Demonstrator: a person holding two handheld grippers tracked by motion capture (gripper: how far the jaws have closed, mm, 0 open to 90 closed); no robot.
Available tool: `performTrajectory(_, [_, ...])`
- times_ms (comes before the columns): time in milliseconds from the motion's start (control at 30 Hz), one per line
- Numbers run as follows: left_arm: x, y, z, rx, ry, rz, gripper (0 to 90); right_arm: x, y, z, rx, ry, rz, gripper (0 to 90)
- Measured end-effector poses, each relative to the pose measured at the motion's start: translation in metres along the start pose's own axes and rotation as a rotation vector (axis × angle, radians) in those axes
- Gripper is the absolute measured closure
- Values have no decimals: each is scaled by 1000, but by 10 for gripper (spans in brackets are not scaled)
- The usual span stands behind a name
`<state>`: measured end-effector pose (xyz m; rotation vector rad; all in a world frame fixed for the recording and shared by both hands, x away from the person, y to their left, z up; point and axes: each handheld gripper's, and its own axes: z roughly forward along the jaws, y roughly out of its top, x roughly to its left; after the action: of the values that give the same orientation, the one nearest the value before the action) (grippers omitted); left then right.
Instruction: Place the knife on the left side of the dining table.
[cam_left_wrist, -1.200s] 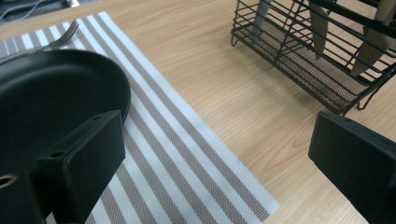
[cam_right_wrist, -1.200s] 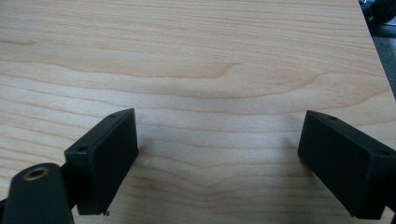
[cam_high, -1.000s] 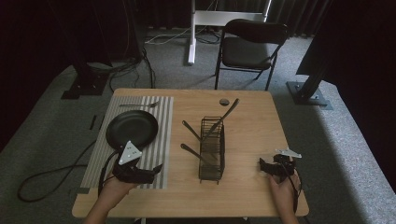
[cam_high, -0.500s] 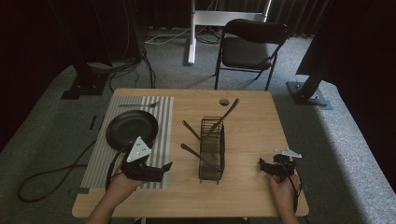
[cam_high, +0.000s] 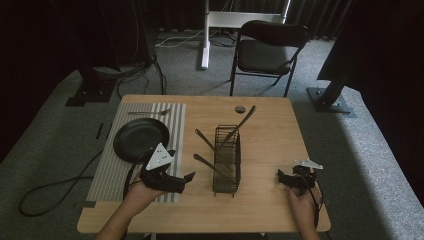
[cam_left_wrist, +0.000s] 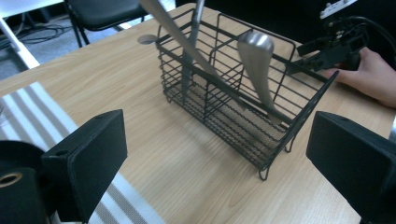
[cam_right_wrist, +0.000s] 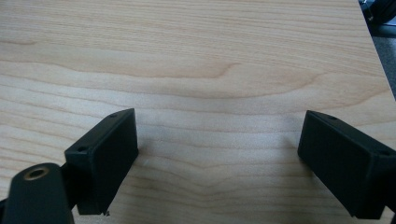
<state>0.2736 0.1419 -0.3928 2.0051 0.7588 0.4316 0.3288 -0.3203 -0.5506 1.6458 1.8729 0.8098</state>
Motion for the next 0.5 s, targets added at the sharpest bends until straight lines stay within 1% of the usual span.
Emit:
performTrajectory(100, [-2,5,5,-1,-19,-12,55,0,0,0,0,0,0,113])
performTrajectory(133, [-3,6,7,3,-17,-10,55,0,0,0,0,0,0,113])
performTrajectory(167, [-5,7,9,5,-4,-5,55,0,0,0,0,0,0,113])
performTrajectory(200, [-5,7,9,5,-4,-5,55,0,0,0,0,0,0,113])
performTrajectory(233, [-6,10,13,4,-18,-5,55,0,0,0,0,0,0,113])
performTrajectory(267, [-7,11,14,1,-15,-7,55,0,0,0,0,0,0,113])
performTrajectory(300, [-7,12,15,-1,1,-7,55,0,0,0,0,0,0,113])
performTrajectory(333, [-8,13,16,-4,18,-13,55,0,0,0,0,0,0,113])
performTrajectory(367, [-7,14,16,-11,20,-26,55,0,0,0,0,0,0,113])
performTrajectory(400, [-6,14,17,-14,7,-45,55,0,0,0,0,0,0,113])
performTrajectory(467, [-6,14,17,-14,7,-45,55,0,0,0,0,0,0,113])
performTrajectory(500, [-5,16,19,-15,-10,-63,57,0,0,0,0,0,0,113])
